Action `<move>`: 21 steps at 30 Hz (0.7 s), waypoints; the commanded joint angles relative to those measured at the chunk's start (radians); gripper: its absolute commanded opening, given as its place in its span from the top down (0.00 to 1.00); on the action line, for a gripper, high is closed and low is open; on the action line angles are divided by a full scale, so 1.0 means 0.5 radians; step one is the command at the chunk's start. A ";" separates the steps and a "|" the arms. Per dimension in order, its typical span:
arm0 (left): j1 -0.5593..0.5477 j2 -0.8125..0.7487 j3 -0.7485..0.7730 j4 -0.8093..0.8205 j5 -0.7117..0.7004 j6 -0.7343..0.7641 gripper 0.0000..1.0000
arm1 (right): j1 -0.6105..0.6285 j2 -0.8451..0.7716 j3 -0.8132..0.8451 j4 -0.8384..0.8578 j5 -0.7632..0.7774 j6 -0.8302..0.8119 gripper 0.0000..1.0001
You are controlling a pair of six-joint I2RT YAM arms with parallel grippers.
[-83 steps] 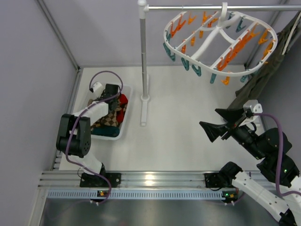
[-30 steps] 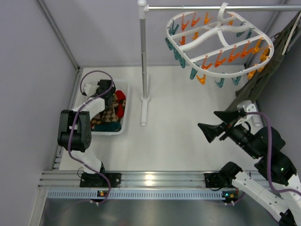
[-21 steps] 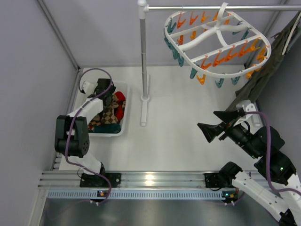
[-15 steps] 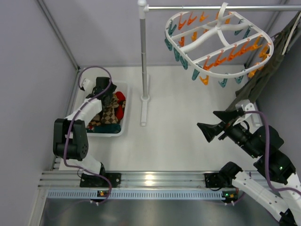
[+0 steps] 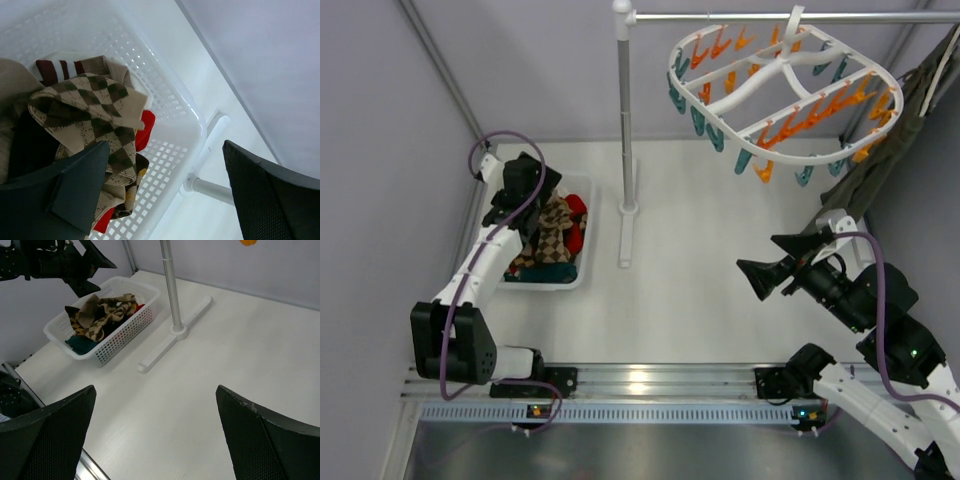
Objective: Remove the socks clipped to the hanger
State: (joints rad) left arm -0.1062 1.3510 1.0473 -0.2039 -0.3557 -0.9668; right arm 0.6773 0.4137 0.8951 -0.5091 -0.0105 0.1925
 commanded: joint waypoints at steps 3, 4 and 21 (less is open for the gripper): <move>-0.002 0.022 -0.036 -0.031 0.085 0.249 0.01 | -0.020 0.001 0.011 0.039 0.009 -0.001 0.01; -0.002 0.013 -0.045 -0.037 0.095 0.277 0.02 | -0.017 -0.002 0.017 0.033 0.009 -0.004 0.01; -0.042 -1.011 -0.008 -0.776 0.794 1.261 0.01 | -0.020 0.127 -0.069 -0.108 1.171 0.088 0.01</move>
State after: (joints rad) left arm -0.1268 0.9657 1.0325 -0.5007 -0.0326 -0.4564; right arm 0.6773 0.4995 0.8452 -0.5396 0.4362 0.2222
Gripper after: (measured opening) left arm 0.985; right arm 0.993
